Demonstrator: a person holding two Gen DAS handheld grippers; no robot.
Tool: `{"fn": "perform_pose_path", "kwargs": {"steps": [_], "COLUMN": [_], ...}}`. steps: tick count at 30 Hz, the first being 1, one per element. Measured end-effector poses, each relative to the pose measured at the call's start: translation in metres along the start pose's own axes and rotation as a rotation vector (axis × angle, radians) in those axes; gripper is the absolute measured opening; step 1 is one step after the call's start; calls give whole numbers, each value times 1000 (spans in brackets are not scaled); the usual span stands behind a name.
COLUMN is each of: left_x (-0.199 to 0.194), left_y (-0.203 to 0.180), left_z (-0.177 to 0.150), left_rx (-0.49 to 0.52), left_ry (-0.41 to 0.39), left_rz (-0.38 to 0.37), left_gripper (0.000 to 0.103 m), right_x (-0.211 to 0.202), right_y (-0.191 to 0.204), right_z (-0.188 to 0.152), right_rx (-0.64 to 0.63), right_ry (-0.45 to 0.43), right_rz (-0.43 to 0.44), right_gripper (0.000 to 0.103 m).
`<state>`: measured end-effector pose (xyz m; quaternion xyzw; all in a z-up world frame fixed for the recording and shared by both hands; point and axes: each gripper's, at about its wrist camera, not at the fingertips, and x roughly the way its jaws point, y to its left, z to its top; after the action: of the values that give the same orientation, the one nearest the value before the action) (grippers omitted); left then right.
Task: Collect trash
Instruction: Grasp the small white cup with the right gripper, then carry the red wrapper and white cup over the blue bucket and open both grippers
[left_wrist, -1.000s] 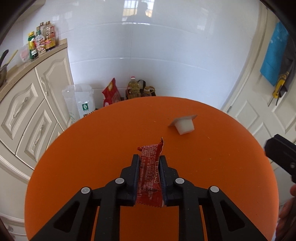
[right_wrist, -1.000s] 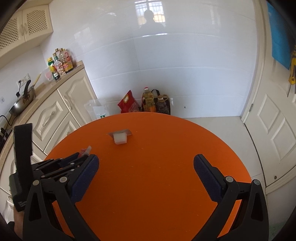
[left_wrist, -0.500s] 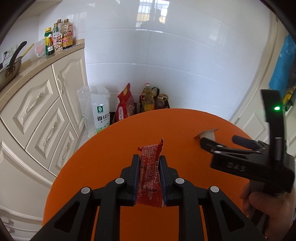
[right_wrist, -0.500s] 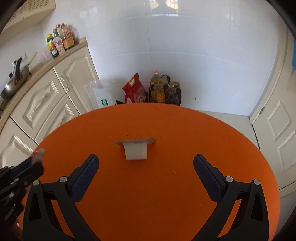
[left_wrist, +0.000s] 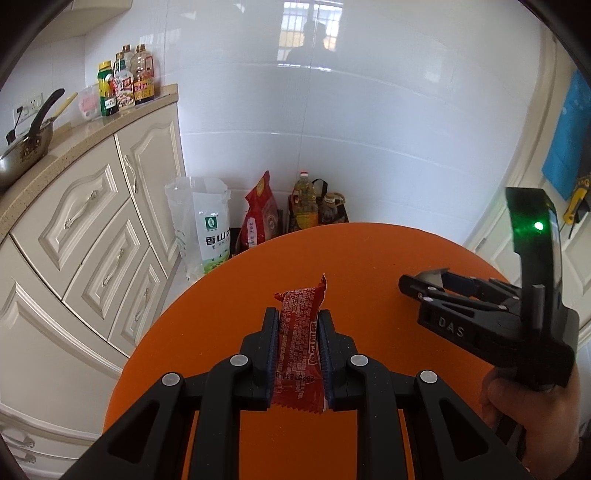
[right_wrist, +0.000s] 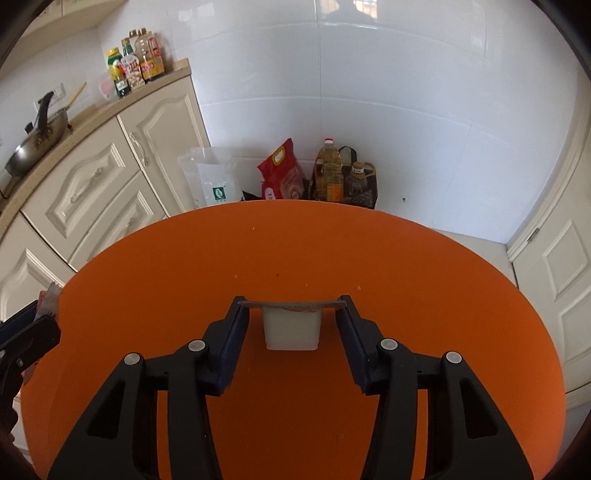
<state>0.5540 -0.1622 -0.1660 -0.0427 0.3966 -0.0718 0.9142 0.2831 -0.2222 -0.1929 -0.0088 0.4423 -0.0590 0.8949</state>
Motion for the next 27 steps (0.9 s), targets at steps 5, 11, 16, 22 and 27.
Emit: {"fn": "perform_pose_path", "kwargs": {"steps": [5, 11, 16, 22, 27], "left_x": [-58, -131, -193, -283, -318], "left_y": [-14, -38, -53, -89, -122], "left_z": [-27, -60, -103, -161, -186], "left_rx": [25, 71, 115, 190, 256], "left_ry": [-34, -87, -123, -152, -156], "left_rz": [-17, -61, -100, -159, -229], "left_gripper": [16, 16, 16, 16, 16], "right_x": [-51, -132, -198, -258, -296], "right_y": [-5, -17, -32, -59, -93], "right_z": [-17, -39, -63, -100, -132], "right_rx": [21, 49, 77, 136, 196], "right_ry": [-56, -134, -207, -269, -298], "right_rz": [17, 21, 1, -46, -111], "right_gripper": [49, 49, 49, 49, 49]}}
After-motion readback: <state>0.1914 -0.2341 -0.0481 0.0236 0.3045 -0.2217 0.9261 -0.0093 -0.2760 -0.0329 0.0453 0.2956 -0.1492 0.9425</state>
